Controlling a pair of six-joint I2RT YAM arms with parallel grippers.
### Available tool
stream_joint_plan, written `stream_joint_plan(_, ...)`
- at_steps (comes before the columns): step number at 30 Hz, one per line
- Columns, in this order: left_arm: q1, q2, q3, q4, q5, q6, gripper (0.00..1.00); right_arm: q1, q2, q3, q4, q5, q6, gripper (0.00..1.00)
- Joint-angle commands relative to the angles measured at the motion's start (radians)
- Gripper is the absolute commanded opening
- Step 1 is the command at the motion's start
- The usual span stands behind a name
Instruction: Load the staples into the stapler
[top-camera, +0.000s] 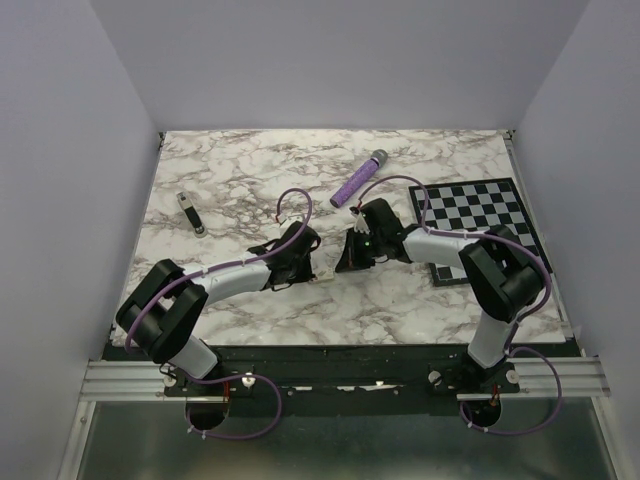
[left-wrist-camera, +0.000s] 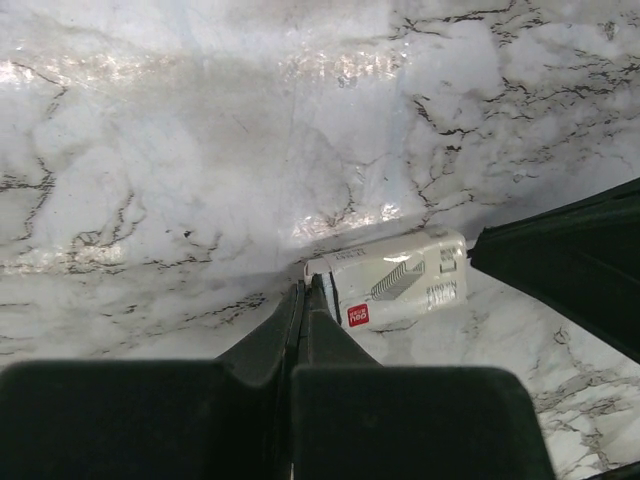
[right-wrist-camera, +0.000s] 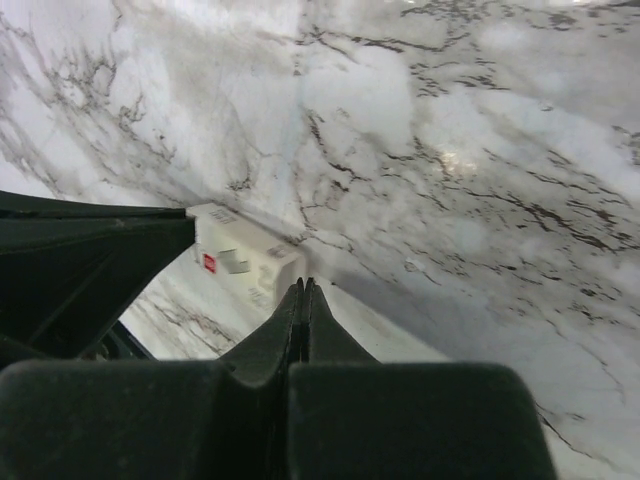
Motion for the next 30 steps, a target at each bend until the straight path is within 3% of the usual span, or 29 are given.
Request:
stream_joint_plan(1,0.008,-0.027,0.005,-0.045,-0.052,0.022,0.00,-0.010,-0.022,-0.006,-0.064,0.075,-0.034,0.01)
stream_joint_plan(6,0.008,-0.022,0.006,-0.039,-0.044,0.022,0.00,-0.010,-0.030,-0.006,-0.070,0.066,-0.034,0.03)
stream_joint_plan(10,0.008,-0.025,0.000,-0.028,-0.029,0.016,0.00,-0.010,-0.045,-0.032,0.000,0.015,0.004,0.35)
stream_joint_plan(11,0.008,-0.030,-0.001,-0.024,-0.027,0.013,0.00,-0.010,-0.048,-0.035,0.009,0.008,0.012,0.38)
stream_joint_plan(30,0.008,-0.033,0.000,-0.012,-0.015,0.008,0.00,-0.010,-0.002,-0.074,0.174,-0.123,0.122,0.41)
